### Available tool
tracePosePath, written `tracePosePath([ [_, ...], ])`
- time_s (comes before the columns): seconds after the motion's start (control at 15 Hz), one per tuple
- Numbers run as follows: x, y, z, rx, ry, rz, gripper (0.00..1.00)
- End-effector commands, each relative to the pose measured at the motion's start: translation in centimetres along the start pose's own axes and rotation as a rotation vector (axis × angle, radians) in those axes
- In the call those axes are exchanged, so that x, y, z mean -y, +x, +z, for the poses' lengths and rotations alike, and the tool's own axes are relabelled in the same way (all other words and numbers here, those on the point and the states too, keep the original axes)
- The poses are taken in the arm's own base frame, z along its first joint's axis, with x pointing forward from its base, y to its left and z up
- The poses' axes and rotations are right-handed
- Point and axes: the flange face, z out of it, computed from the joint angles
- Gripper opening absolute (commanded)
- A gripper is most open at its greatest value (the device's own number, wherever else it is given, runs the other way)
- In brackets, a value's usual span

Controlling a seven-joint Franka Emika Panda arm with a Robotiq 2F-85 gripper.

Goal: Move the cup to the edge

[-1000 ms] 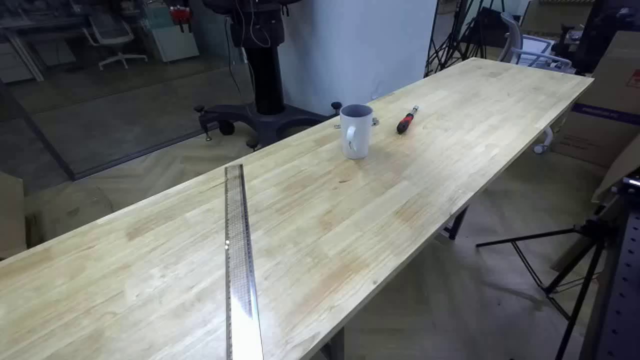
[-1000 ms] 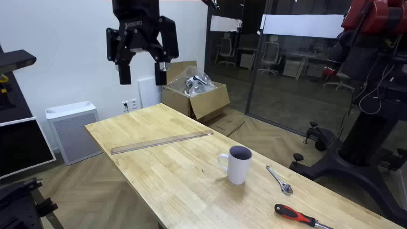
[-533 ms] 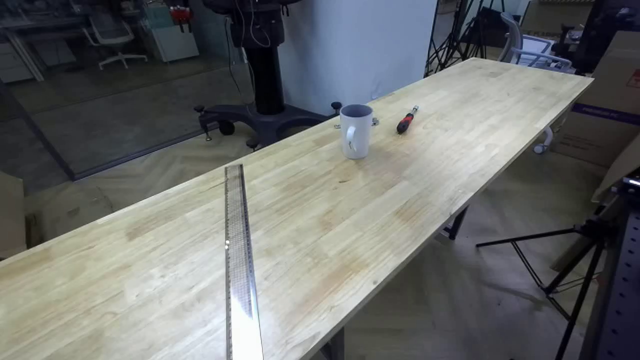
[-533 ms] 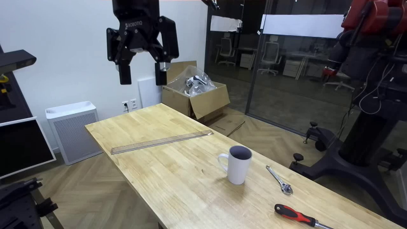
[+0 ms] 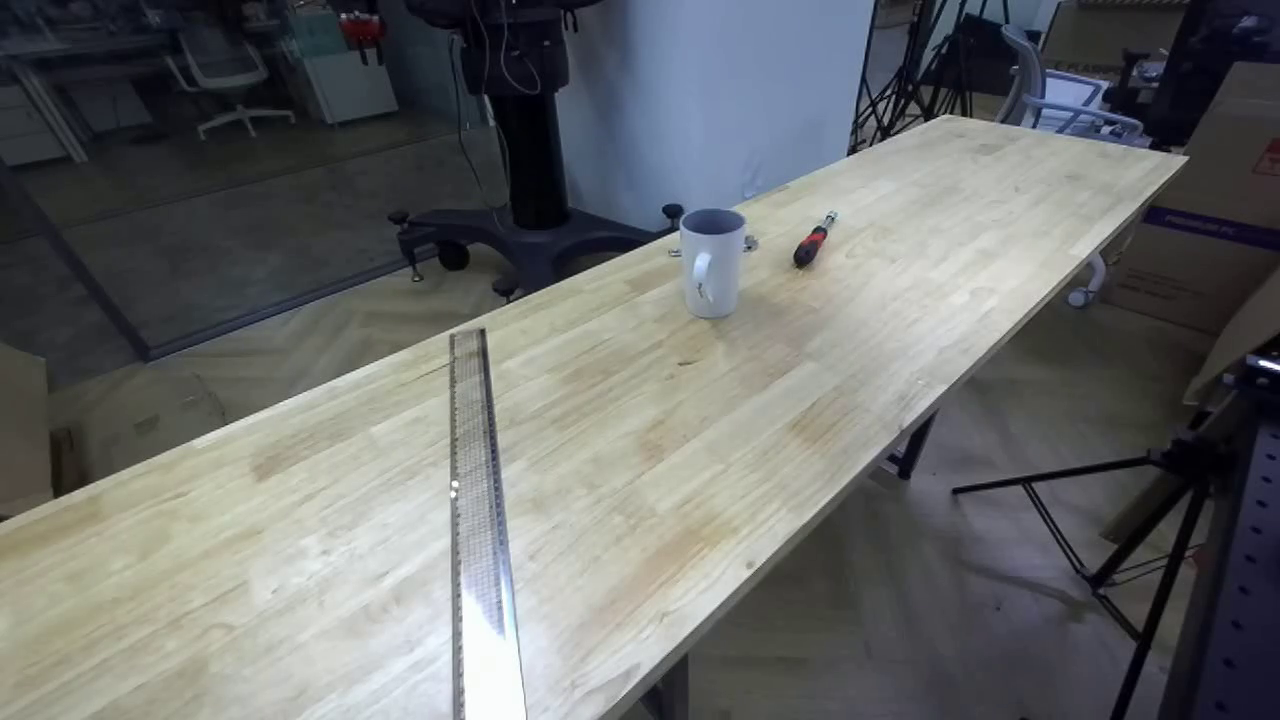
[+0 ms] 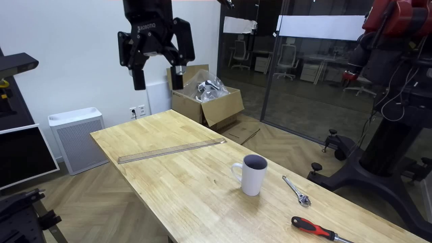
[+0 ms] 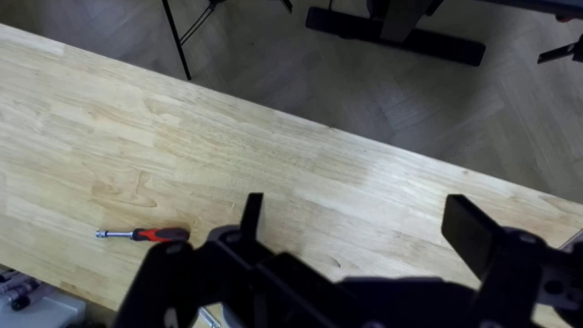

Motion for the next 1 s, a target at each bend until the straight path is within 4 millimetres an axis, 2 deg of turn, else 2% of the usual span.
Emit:
tracePosePath([
  [0.0,-2.9,2.9,0.5,-0.105,0.003,0.085,1.0],
  [0.27,-7.4,7.2,2.8,-0.252,0.013,0.164,1.0],
  [0.53,-11.8,12.1,6.2,-0.399,0.033,0.236,1.0],
  [0.73,-13.2,15.8,9.0,-0.385,0.146,0.267,1.0],
  [0.93,-14.2,18.6,11.1,-0.287,0.16,0.298,1.0],
])
